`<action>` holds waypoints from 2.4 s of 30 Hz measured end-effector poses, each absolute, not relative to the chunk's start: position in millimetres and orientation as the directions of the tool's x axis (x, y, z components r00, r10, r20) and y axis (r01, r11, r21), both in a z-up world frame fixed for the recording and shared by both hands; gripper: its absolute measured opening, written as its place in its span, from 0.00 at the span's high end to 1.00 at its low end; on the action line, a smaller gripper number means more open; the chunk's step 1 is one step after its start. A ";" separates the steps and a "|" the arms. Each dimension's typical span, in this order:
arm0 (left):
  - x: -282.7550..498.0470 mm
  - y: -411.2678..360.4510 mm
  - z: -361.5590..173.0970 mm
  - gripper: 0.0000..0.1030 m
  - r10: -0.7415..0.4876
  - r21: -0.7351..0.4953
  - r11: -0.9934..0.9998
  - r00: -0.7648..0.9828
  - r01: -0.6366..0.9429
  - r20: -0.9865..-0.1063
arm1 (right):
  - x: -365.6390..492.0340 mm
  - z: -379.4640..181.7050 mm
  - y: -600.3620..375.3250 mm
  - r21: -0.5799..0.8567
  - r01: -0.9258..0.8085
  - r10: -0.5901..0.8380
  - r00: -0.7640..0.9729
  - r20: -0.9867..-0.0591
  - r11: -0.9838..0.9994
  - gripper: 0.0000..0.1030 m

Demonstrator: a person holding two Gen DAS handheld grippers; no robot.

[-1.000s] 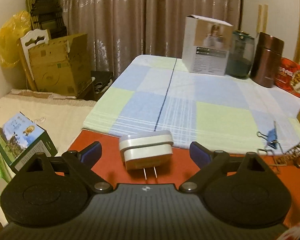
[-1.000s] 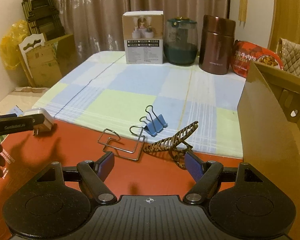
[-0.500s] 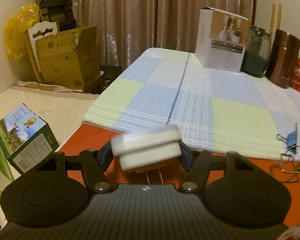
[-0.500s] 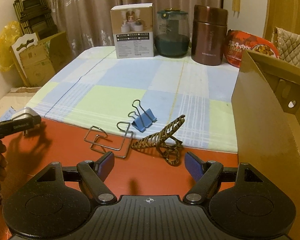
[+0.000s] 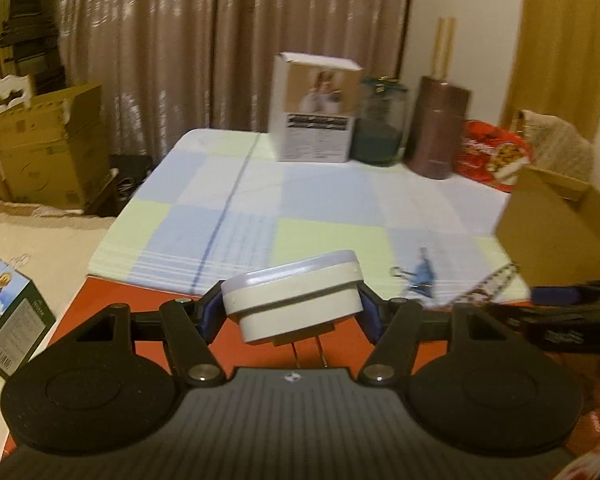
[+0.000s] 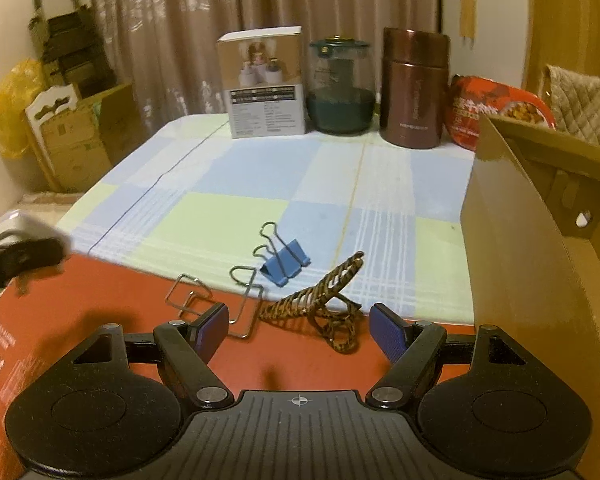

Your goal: Organize rigid objects

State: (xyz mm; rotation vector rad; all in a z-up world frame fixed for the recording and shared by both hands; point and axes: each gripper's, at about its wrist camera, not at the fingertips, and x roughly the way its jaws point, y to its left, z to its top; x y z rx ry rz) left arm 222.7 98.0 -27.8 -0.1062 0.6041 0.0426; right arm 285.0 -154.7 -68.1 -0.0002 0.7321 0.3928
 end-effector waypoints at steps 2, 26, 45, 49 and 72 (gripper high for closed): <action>221.5 91.7 -24.8 0.41 -0.009 -0.094 0.994 0.826 -0.054 -0.564 | 290.3 -70.6 -159.1 0.172 -0.312 0.346 0.677 -0.649 0.934 0.28; 249.5 85.1 -27.0 0.41 -0.070 -0.144 0.989 0.829 -0.013 -0.555 | 327.0 -88.3 -153.7 0.200 -0.223 0.300 0.709 -0.639 0.954 0.85; 249.2 74.0 -32.6 0.41 -0.100 -0.130 0.991 0.821 0.032 -0.562 | 320.4 -59.7 -161.5 0.221 -0.215 0.307 0.732 -0.608 0.951 0.97; 248.6 72.2 -32.9 0.41 -0.103 -0.122 0.992 0.821 0.041 -0.561 | 315.0 -50.0 -162.1 0.235 -0.222 0.321 0.743 -0.588 0.946 0.97; 206.5 44.1 -10.5 0.41 -0.114 -0.068 0.993 0.850 0.092 -0.514 | 243.0 -0.5 -176.0 0.236 -0.281 0.364 0.779 -0.510 0.930 0.97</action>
